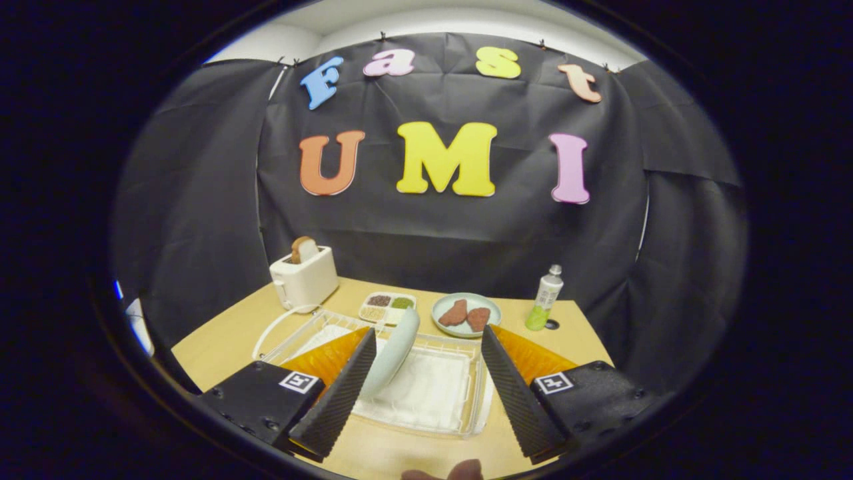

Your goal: Take the plate from the dish rack, then take the spoon from the basket and place it into the plate.

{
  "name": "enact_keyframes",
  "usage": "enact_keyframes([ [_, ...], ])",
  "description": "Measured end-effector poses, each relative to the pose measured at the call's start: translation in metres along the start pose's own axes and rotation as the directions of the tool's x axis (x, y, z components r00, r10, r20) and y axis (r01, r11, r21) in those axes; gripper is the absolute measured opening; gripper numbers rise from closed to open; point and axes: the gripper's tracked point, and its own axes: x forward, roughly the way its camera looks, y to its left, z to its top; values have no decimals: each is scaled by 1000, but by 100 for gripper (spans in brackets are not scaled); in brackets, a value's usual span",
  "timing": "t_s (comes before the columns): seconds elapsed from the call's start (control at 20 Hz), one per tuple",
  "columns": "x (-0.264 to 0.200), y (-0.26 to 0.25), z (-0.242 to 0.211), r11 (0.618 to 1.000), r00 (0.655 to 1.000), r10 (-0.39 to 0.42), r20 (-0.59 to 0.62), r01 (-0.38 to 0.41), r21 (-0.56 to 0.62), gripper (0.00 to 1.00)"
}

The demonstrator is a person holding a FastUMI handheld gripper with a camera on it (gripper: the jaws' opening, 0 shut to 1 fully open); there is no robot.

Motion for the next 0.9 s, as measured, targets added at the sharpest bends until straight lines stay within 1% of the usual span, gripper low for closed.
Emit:
enact_keyframes([
  [0.1,20,8,3,999,996,28,-85,-26,29,100],
  [0.2,39,17,0,996,983,62,-171,-51,71,100],
  [0.3,56,21,-3,995,968,65,-242,-46,86,100],
  [0.5,87,32,-29,993,913,71,-401,-24,120,100],
  [0.6,100,35,-39,988,888,83,-452,-15,153,100],
  [0.7,112,36,-43,983,873,88,-480,3,185,100],
  [0.8,125,33,-46,976,863,80,-498,34,217,96],
  [0.9,134,38,-51,967,848,99,-520,42,252,91],
])
